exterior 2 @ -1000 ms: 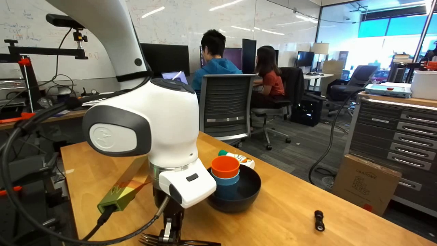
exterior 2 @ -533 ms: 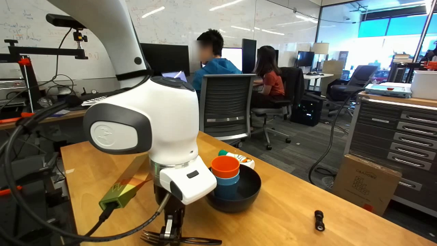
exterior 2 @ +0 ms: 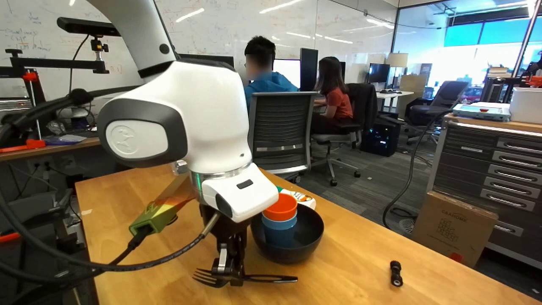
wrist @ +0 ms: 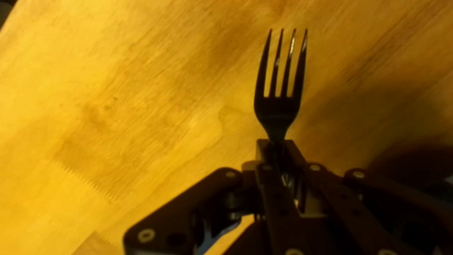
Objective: Put the cups into each other in the black bowl and put the fork in them beginning with the dark blue one, then the light blue one, and finally the orange one
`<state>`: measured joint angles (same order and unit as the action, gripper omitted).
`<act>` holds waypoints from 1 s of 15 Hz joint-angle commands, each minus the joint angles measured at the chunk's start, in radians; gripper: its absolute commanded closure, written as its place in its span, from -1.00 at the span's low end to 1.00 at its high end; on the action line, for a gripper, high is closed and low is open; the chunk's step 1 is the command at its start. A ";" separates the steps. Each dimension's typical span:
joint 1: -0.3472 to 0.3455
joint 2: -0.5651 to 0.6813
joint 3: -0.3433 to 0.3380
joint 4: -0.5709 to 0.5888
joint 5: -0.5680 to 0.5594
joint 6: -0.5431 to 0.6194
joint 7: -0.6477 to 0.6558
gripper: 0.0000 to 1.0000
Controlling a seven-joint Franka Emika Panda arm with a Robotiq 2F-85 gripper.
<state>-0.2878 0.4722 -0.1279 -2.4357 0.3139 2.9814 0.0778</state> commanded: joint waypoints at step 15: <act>0.272 -0.292 -0.129 -0.199 -0.050 0.575 0.016 0.91</act>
<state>-0.0737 0.2302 -0.2421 -2.5841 0.2475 3.4296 0.1336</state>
